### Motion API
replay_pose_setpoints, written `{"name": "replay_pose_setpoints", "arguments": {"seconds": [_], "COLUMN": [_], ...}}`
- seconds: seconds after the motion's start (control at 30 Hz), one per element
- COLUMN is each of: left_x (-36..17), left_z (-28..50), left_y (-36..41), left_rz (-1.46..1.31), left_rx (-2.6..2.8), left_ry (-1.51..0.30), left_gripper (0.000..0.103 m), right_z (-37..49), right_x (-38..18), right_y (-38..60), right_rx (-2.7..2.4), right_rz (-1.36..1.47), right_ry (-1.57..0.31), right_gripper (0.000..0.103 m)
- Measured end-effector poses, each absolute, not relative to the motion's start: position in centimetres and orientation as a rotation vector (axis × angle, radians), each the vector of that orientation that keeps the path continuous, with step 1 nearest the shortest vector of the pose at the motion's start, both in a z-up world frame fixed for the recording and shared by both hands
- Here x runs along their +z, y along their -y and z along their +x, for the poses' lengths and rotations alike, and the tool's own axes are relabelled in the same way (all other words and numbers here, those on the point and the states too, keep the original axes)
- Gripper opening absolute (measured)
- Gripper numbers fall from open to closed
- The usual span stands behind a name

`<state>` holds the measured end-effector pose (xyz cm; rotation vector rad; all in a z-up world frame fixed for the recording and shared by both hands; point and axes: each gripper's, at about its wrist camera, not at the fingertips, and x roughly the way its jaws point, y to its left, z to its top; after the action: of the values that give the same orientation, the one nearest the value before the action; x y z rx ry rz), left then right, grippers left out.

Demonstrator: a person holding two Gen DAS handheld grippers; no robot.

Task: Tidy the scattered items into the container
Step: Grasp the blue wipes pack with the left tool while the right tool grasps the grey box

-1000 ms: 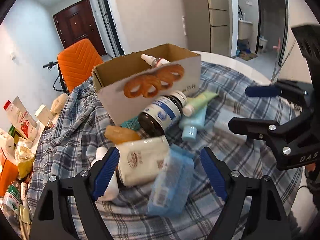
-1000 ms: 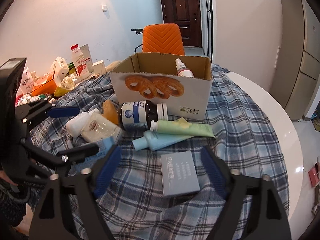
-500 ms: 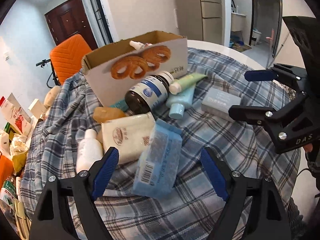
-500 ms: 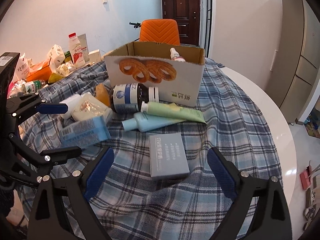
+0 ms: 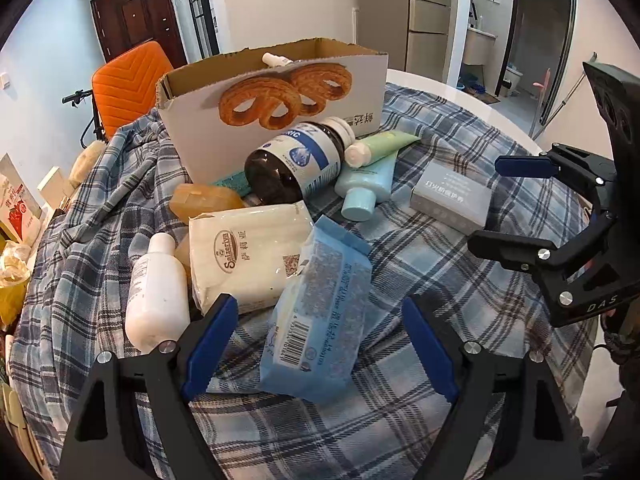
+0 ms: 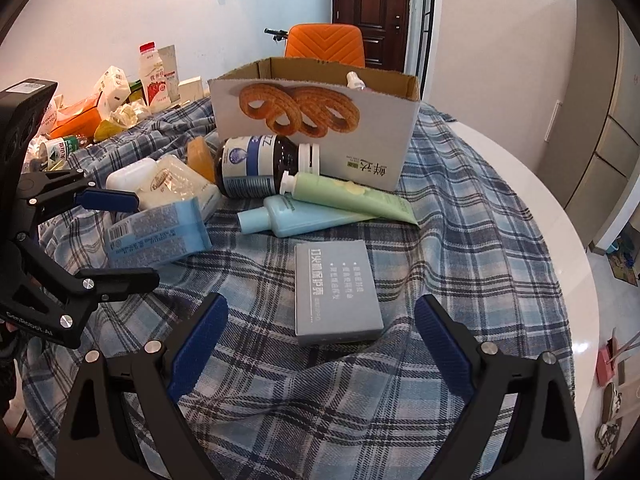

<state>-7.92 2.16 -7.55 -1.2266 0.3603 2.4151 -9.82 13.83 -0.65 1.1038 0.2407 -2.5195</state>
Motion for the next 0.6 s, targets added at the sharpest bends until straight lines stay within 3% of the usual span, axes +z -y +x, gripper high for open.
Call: {"name": "replay_pose_setpoints", "arguments": {"seconds": [0.07,0.13,0.17,0.53,0.6], "left_x": [-7.9,-8.3,-8.5,-8.9,-8.7], "left_z": [-8.1,-8.4,-8.6,-8.6,-8.5], "left_y": [-2.0,-1.8,-1.7,-1.4,-1.2], "left_rz": [-1.242,-1.275,-1.288,-1.320,-1.317], "left_rx": [2.415,2.396,2.389,2.331,2.330], "left_ry": [-0.348,-0.327,-0.314,-0.239,-0.223], "left_gripper": [0.082,0.060,0.055,0.025,0.024], "right_z": [-10.0,-10.1,-10.2,-10.6,-10.7], "right_x": [-0.8,-0.9,-0.9,-1.4,-1.4], "right_y": [-13.8,-13.8,-13.8,-13.9,-13.9], "right_rx": [-2.516,-2.514,-2.513,-2.496,-2.495], "right_rz": [1.109,1.114,1.119,1.148,1.146], "right_ry": [-0.240,-0.234,-0.229,-0.205,-0.201], "right_gripper": [0.094,0.094,0.094,0.094,0.094]}}
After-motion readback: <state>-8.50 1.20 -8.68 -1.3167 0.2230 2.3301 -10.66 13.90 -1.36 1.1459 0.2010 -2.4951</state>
